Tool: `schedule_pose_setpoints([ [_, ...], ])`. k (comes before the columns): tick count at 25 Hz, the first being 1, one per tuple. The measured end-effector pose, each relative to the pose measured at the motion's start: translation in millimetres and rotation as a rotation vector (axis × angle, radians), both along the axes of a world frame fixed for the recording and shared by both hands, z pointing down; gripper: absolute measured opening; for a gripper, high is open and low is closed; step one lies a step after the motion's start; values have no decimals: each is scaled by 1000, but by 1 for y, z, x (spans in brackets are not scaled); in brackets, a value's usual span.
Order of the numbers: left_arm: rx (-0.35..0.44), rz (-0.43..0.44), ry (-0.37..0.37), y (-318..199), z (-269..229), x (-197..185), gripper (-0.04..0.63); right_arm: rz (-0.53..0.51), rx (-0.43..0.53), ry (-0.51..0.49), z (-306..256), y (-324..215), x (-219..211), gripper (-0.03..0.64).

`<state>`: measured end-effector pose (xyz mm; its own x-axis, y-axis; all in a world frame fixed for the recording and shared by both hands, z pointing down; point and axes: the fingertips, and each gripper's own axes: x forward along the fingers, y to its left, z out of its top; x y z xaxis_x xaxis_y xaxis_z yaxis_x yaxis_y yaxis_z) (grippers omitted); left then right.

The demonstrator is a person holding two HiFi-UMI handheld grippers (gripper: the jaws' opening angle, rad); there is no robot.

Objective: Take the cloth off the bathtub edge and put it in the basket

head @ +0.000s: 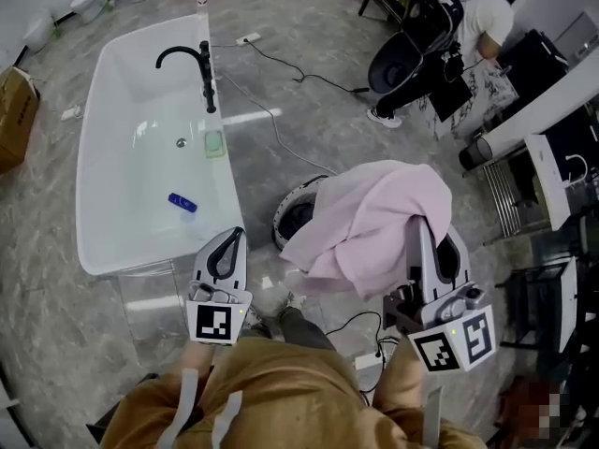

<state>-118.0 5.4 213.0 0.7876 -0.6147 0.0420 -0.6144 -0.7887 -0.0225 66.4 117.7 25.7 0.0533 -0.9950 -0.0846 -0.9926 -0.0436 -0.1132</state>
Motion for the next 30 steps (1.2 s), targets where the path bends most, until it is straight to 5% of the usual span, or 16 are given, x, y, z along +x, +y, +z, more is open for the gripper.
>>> schedule_pose_setpoints([
  [9, 41, 145, -9, 30, 5, 109, 6, 136, 2, 13, 13, 62, 93, 43],
  [19, 94, 107, -29, 50, -19, 219, 6, 48, 51, -17, 8, 80, 204, 43],
  [30, 79, 92, -53, 52, -10, 267, 6, 14, 18, -64, 31, 57, 256, 43],
])
